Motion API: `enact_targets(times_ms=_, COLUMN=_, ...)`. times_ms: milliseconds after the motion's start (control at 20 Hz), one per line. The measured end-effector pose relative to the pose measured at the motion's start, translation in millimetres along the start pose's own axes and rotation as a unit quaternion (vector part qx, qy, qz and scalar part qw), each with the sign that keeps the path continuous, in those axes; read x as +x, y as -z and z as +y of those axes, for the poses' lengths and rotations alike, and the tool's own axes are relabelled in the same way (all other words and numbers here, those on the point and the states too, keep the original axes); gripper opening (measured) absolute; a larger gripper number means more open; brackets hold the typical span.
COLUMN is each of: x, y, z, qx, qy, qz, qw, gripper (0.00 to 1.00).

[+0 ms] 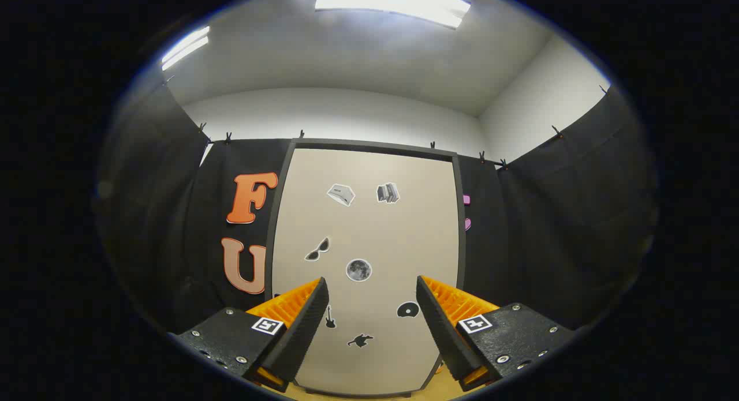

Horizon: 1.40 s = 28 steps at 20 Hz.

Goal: Open the shoe cabinet door, grab the shoes and put them into the shoe cabinet, then close the shoe cabinet door.

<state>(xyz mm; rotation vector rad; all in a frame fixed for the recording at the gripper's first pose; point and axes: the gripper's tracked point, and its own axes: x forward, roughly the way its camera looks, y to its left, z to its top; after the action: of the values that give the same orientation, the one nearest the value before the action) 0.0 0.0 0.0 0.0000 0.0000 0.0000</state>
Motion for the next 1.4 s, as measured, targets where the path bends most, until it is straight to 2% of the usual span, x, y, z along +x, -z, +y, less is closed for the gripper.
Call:
enact_targets(times_ms=200, x=1, y=4, z=17, qx=0.003, qy=-0.023, qz=0.007, qw=1.0, gripper=0.94)
enact_targets(times_ms=900, x=4, y=3, z=23, qx=-0.009, qy=-0.017, qz=0.012, qw=1.0, gripper=0.95)
enact_targets(times_ms=1400, x=18, y=30, z=71, qx=0.013, qy=-0.062, qz=0.039, qw=0.997, gripper=0.95)
